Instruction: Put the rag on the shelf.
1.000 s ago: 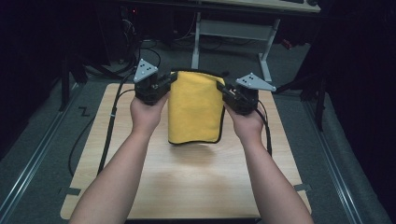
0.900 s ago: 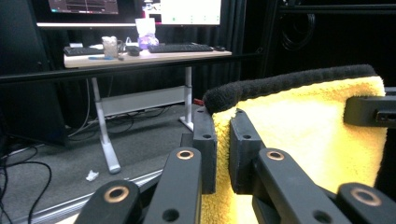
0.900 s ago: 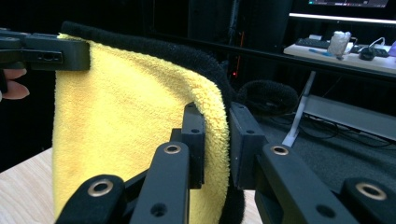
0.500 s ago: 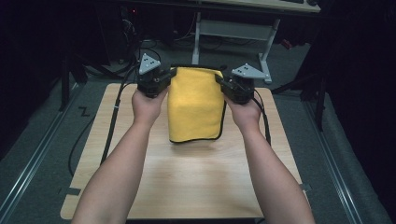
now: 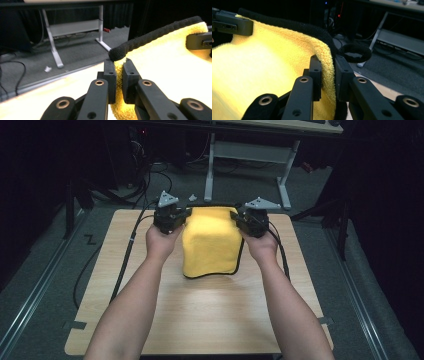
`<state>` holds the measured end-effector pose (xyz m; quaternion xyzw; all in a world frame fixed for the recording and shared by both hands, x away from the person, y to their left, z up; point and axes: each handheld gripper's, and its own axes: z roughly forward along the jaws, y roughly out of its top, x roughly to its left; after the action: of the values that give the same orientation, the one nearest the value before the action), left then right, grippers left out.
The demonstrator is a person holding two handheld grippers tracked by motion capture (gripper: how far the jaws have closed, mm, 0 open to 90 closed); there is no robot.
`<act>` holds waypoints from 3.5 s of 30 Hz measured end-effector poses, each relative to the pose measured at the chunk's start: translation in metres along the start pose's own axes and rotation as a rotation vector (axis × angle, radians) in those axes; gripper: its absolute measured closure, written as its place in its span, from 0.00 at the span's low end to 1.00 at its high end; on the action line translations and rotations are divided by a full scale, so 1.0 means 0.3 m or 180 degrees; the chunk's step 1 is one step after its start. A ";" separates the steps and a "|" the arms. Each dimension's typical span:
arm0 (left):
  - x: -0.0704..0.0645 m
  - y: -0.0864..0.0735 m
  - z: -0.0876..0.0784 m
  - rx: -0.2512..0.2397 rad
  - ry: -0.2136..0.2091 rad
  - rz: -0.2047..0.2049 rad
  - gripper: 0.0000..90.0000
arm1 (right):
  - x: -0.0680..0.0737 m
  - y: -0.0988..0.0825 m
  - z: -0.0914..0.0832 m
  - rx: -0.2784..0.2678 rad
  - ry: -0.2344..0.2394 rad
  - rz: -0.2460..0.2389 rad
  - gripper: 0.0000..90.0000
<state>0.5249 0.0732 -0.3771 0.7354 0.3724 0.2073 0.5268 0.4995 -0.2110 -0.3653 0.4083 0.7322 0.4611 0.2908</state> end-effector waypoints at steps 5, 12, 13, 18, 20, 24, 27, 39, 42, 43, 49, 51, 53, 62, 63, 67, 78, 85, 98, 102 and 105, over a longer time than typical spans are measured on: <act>0.009 -0.059 0.018 0.0104 -0.0054 -0.0085 0.93 | 0.003 -0.057 0.017 0.0076 0.0033 0.0006 0.88; 0.023 -0.106 0.026 0.0205 -0.0150 -0.0207 0.94 | -0.001 -0.092 0.025 0.0048 0.0121 0.0150 0.87; 0.027 -0.113 0.028 0.0204 -0.0175 -0.0245 0.94 | -0.003 -0.094 0.024 0.0044 0.0137 0.0155 0.87; 0.034 -0.145 0.035 0.0259 -0.0250 -0.0323 0.94 | -0.009 -0.103 0.026 0.0056 0.0190 0.0221 0.87; 0.035 -0.153 0.036 0.0270 -0.0269 -0.0326 0.94 | -0.013 -0.109 0.027 0.0069 0.0217 0.0248 0.87; 0.039 -0.165 0.039 0.0273 -0.0295 -0.0363 0.94 | -0.015 -0.116 0.027 0.0062 0.0240 0.0267 0.87; 0.041 -0.176 0.040 0.0278 -0.0313 -0.0389 0.94 | -0.017 -0.118 0.029 0.0067 0.0269 0.0277 0.87; 0.044 -0.204 0.051 0.0310 -0.0382 -0.0477 0.94 | -0.043 -0.129 0.037 0.0121 0.0437 0.0376 0.87; 0.045 -0.209 0.053 0.0318 -0.0401 -0.0485 0.94 | -0.054 -0.134 0.043 0.0132 0.0497 0.0439 0.87; 0.046 -0.211 0.053 0.0320 -0.0409 -0.0491 0.94 | -0.057 -0.136 0.045 0.0134 0.0517 0.0453 0.87; 0.048 -0.224 0.064 0.0364 -0.0436 -0.0548 0.94 | -0.072 -0.146 0.058 0.0158 0.0592 0.0580 0.87; 0.046 -0.233 0.068 0.0416 -0.0451 -0.0517 0.94 | -0.077 -0.151 0.063 0.0186 0.0626 0.0591 0.87; 0.046 -0.242 0.070 0.0407 -0.0472 -0.0565 0.94 | -0.086 -0.161 0.068 0.0198 0.0672 0.0643 0.87; 0.047 -0.276 0.079 0.0499 -0.0483 -0.0591 0.94 | -0.090 -0.234 0.093 0.0319 0.0672 0.0776 0.87; 0.046 -0.278 0.078 0.0503 -0.0481 -0.0578 0.94 | -0.089 -0.238 0.095 0.0311 0.0673 0.0784 0.87; 0.046 -0.293 0.076 0.0515 -0.0474 -0.0601 0.94 | -0.089 -0.254 0.105 0.0367 0.0684 0.0891 0.86; 0.048 -0.292 0.054 0.0538 -0.0425 -0.0603 0.88 | -0.117 -0.223 0.054 0.0238 0.0352 0.0821 0.62; 0.074 -0.301 0.013 0.0499 -0.0284 -0.0670 0.70 | -0.139 -0.206 0.004 0.0228 0.0040 0.0678 0.54; 0.144 -0.363 -0.086 0.0489 -0.0076 -0.0740 0.60 | -0.131 -0.237 -0.036 0.0263 -0.0122 0.0571 0.48; 0.146 -0.395 -0.118 0.0503 -0.0020 -0.0662 0.57 | -0.112 -0.265 -0.062 0.0211 -0.0274 0.0462 0.48; 0.141 -0.424 -0.151 0.0469 -0.0014 -0.0612 0.56 | -0.100 -0.289 -0.087 0.0192 -0.0344 0.0355 0.47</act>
<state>0.4784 0.1549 -0.4829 0.7335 0.4543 0.1262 0.4895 0.4649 -0.2693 -0.4323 0.4814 0.7051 0.4316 0.2913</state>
